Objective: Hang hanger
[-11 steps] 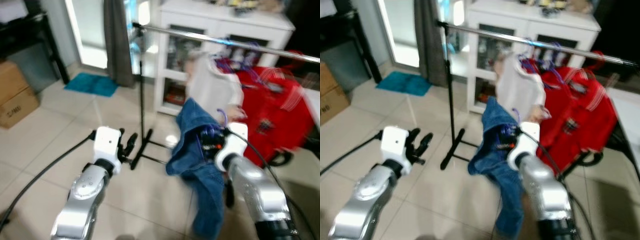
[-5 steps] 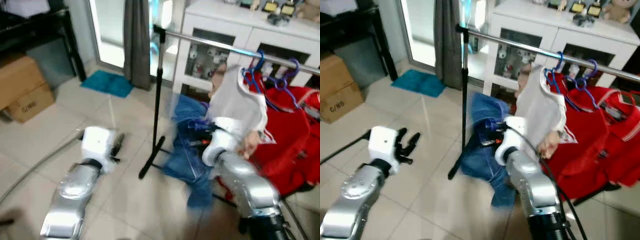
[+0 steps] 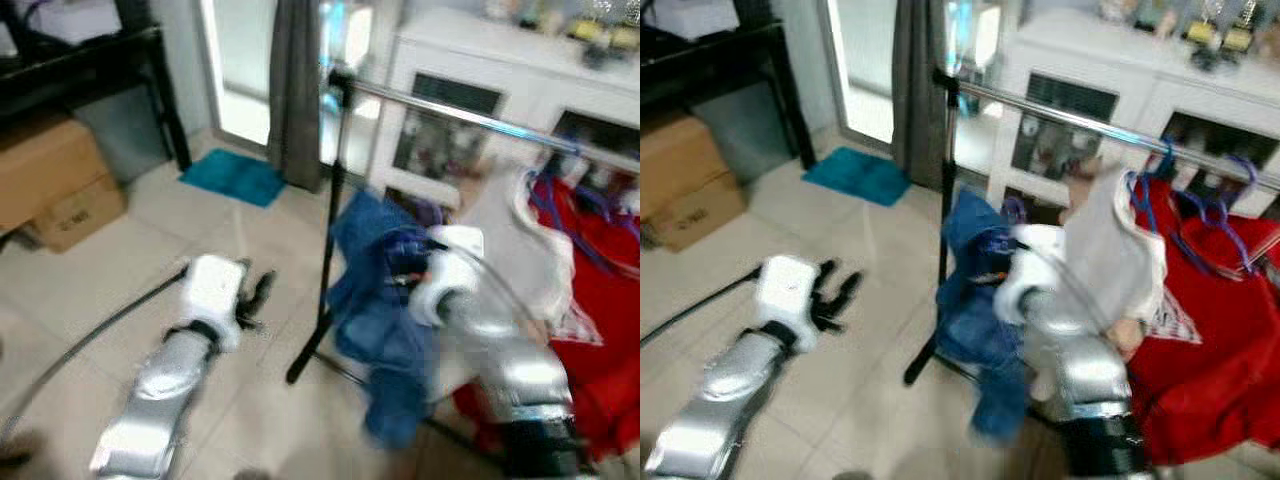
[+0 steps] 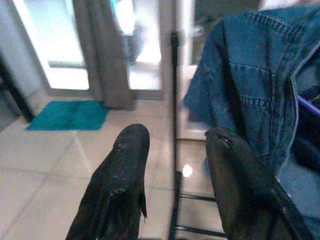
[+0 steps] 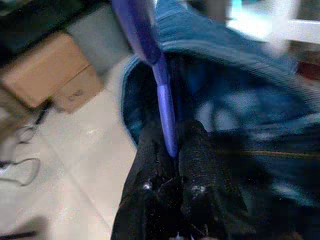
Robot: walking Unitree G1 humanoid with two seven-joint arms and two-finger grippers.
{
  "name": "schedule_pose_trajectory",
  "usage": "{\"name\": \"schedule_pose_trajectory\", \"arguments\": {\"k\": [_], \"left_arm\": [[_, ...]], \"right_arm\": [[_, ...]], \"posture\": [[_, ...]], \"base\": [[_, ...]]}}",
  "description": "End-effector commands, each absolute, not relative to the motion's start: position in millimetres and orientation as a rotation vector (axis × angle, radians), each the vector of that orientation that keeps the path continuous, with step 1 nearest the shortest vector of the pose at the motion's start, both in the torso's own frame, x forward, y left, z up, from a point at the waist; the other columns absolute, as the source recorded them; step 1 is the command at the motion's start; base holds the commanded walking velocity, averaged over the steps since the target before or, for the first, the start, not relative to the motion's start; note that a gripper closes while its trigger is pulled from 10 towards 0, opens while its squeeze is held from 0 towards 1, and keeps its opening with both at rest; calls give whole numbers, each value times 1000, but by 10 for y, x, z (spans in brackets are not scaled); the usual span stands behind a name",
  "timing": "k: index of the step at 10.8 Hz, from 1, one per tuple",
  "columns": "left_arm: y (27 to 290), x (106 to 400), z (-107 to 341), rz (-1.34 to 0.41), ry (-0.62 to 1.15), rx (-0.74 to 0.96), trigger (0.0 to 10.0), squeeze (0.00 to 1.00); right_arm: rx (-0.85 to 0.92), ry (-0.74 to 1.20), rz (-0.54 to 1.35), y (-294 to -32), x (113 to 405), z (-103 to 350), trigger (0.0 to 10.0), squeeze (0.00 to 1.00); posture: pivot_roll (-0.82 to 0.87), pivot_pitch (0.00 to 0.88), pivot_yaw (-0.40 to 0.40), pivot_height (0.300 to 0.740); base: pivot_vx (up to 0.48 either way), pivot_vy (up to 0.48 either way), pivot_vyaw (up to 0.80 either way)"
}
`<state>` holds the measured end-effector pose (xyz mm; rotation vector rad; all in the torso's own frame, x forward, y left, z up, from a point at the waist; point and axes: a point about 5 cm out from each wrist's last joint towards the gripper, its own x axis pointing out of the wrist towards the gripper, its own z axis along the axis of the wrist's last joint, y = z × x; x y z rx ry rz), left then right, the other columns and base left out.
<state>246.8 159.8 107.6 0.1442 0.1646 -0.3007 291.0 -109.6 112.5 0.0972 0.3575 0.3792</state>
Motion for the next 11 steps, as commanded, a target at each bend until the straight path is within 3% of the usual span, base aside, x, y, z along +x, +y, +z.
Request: {"name": "schedule_pose_trajectory", "arguments": {"k": [1, 8, 9, 11], "left_arm": [[1509, 2484, 1132, -329, 134, 141, 10000, 0], [1479, 2417, 1109, -369, 139, 151, 10000, 0], [1395, 2360, 1067, -473, 174, 171, 10000, 0], [1347, 2359, 1111, -522, 139, 170, 10000, 0]], "right_arm": [[84, 319, 345, -1211, 2949, 1233, 10000, 0], [64, 364, 289, -1219, 2998, 1280, 10000, 0], [0, 373, 222, -1322, 3040, 1310, 10000, 0], [-22, 359, 166, -1328, 3113, 1398, 10000, 0]], "posture": [[138, 0, -42, 740], [152, 0, -66, 740], [149, 0, -60, 740], [149, 0, -57, 740]], "base": [[431, 0, 0], [431, 0, 0], [0, 0, 0], [0, 0, 0]]}}
